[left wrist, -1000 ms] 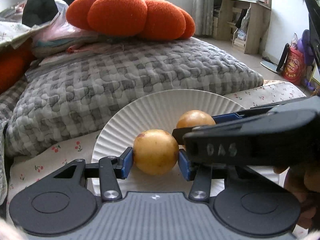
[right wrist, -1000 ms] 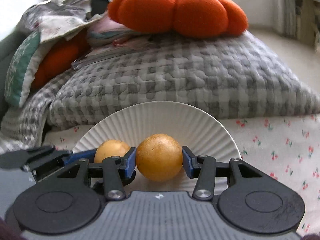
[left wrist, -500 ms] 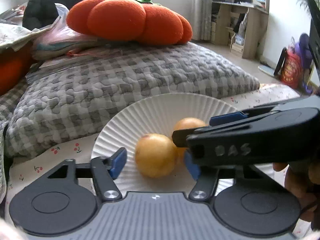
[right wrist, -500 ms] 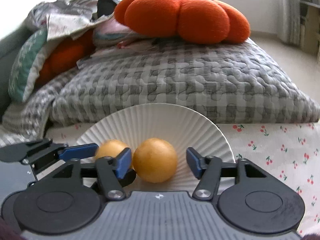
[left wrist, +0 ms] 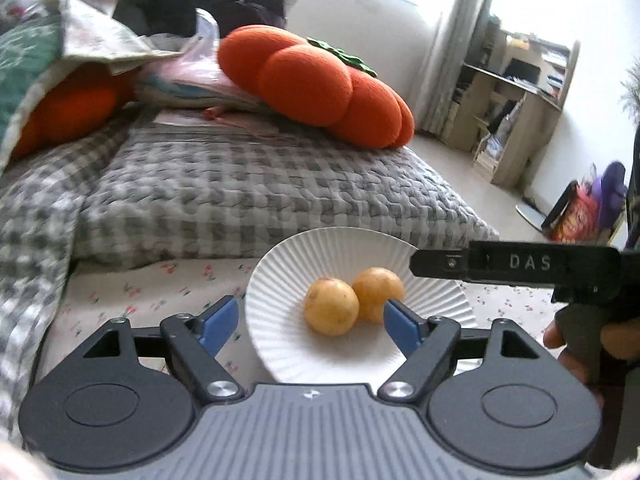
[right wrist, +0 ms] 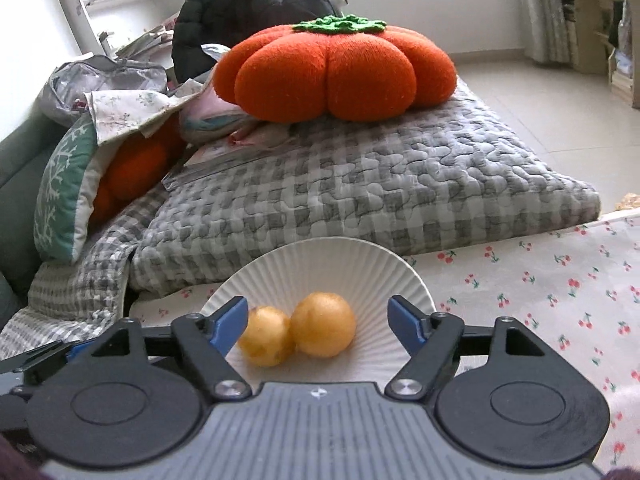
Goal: Organize fruits
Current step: 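Withdraw both tools from the plate back toward the remaining fruits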
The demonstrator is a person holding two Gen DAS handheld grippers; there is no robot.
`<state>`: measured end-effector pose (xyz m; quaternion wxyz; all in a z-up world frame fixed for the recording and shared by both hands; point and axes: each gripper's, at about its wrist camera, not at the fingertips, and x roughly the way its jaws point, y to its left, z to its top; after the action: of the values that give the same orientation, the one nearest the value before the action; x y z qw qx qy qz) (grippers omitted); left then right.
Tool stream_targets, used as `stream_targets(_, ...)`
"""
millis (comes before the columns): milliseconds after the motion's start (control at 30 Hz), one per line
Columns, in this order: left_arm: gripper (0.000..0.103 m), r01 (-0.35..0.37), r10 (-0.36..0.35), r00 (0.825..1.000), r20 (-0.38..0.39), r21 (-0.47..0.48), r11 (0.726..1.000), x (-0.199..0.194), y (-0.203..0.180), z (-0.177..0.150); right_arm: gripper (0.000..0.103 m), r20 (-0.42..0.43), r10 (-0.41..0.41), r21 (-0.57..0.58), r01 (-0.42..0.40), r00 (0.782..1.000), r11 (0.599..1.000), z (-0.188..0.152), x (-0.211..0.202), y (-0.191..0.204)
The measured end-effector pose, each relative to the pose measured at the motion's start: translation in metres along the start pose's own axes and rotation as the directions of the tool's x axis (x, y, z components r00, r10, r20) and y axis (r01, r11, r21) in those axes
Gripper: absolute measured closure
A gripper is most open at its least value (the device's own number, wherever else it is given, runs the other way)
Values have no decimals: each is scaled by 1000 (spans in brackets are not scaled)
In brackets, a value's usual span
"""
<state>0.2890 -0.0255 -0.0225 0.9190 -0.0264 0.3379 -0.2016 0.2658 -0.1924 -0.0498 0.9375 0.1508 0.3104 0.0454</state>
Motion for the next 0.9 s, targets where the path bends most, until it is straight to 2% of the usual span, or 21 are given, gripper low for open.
stream_targets(233, 25, -27, 28, 1000, 4, -55, 998, -42, 5, -13, 17, 2, -44, -34, 44, 999, 998, -19, -36, 19)
stream_targets(433, 24, -143, 142, 989, -31, -64, 988, -74, -2, -33, 16, -16, -56, -95, 54, 998, 994, -36, -66, 35)
stream_targets(533, 21, -178, 175, 983, -49, -80, 981, -92, 0, -42, 15, -14, -54, -121, 52, 998, 991, -46, -83, 43)
stream_targets(700, 21, -200, 195, 979, -65, -79, 977, -120, -1, -58, 14, -14, -25, -148, 22, 1000, 989, -63, -110, 56)
stream_targets(800, 14, -194, 189, 979, -71, -67, 979, -138, -1, -73, 13, -27, 5, -163, -9, 1000, 987, -76, -127, 61)
stream_targets(900, 13, -216, 212, 974, -86, -50, 975, -150, 1, -87, 13, -38, 31, -173, -37, 999, 984, -89, -144, 63)
